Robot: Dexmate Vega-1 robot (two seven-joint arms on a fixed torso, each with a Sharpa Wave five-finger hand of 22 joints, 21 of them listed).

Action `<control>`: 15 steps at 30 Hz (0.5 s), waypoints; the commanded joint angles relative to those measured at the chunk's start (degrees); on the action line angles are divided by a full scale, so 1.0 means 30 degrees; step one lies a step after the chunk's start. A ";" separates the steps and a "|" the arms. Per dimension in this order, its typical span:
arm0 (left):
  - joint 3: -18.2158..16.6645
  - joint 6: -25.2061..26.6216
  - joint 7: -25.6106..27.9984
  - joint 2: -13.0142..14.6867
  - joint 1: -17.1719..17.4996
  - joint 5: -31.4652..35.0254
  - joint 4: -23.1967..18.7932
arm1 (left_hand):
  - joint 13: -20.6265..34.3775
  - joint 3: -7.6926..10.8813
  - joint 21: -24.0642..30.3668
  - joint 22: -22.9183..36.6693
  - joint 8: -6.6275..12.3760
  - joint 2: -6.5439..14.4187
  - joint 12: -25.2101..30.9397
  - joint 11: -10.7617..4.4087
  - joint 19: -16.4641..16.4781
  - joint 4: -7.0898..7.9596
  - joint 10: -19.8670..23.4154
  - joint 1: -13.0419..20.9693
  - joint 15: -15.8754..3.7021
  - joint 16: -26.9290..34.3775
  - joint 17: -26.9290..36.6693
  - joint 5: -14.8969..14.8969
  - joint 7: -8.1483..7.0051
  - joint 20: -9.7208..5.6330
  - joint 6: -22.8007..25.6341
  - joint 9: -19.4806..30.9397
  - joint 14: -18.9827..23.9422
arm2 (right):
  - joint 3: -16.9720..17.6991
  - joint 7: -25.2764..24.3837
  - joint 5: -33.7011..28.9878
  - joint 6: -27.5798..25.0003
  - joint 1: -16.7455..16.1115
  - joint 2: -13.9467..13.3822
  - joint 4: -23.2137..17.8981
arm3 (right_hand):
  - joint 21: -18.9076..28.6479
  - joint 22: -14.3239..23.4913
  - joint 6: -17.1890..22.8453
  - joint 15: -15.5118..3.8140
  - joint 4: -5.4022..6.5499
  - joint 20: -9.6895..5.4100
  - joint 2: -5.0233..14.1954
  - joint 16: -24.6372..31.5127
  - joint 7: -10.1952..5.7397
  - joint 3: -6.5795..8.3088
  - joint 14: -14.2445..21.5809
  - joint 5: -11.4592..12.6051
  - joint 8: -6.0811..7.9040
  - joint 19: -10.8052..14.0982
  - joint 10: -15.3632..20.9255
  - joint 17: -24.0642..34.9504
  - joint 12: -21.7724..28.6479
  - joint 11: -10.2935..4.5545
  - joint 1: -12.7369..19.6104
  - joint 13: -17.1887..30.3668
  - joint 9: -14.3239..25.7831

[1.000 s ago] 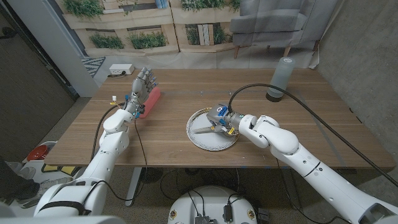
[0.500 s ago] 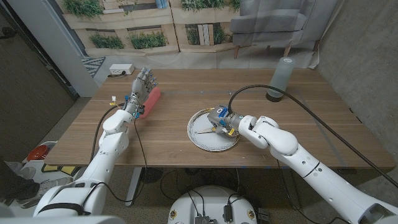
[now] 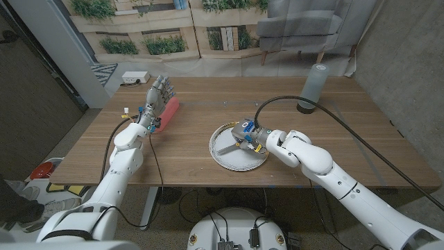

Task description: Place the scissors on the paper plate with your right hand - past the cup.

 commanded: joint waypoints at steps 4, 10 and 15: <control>-0.0134 0.0138 0.0084 0.0087 0.0392 -0.0049 -0.0602 | 0.0055 -0.0054 -0.0033 0.0071 0.0064 0.0108 0.0055 0.0047 -0.1002 -0.0002 -0.1965 0.0035 0.0103 0.0037 0.0076 0.0081 0.0005 0.0050 -0.0259 0.0061 -0.2633 | 0.0081 0.0493 -0.0390 -0.0037 -0.0112 0.0000 -0.0382 | -0.0051 0.0023 -0.2364 -0.0445 -0.0102 0.0261 -0.0294 -0.1998 -0.0444 0.0504 -0.1717 0.0325 -0.1225 -0.0154 -0.2591 -0.1758 -0.1922 -0.0089 -0.0363 -0.0839 0.0859; -0.0168 0.0145 0.0096 0.0111 0.0467 -0.0038 -0.0752 | 0.0054 -0.0061 -0.0037 0.0072 0.0068 0.0105 0.0036 0.0015 -0.1007 -0.0004 -0.2006 0.0035 0.0092 0.0044 0.0076 0.0079 -0.0029 0.0056 -0.0248 0.0060 -0.2612 | 0.0106 0.0832 -0.0452 -0.0016 -0.0102 0.0023 -0.0503 | -0.0086 0.0017 -0.4115 -0.0255 -0.0038 0.0389 -0.0358 -0.2659 -0.0544 0.0634 -0.2601 0.0384 -0.1620 -0.0335 -0.3824 -0.2503 -0.2912 -0.0169 -0.0642 -0.1220 0.0483; -0.0158 0.0200 0.0074 0.0112 0.0491 -0.0041 -0.0843 | 0.0054 -0.0064 -0.0034 0.0072 0.0070 0.0104 0.0045 0.0055 -0.0997 -0.0005 -0.1985 0.0036 0.0096 0.0041 0.0077 0.0077 -0.0031 0.0057 -0.0243 0.0060 -0.2618 | 0.0202 0.0802 -0.0480 -0.0065 -0.0169 0.0027 -0.0586 | -0.0128 0.0001 -0.5471 -0.0290 -0.0004 0.0467 -0.0445 -0.2730 -0.0687 0.0679 -0.3008 0.0416 -0.1719 -0.0460 -0.4748 -0.2779 -0.3599 -0.0349 -0.0855 -0.1440 0.0244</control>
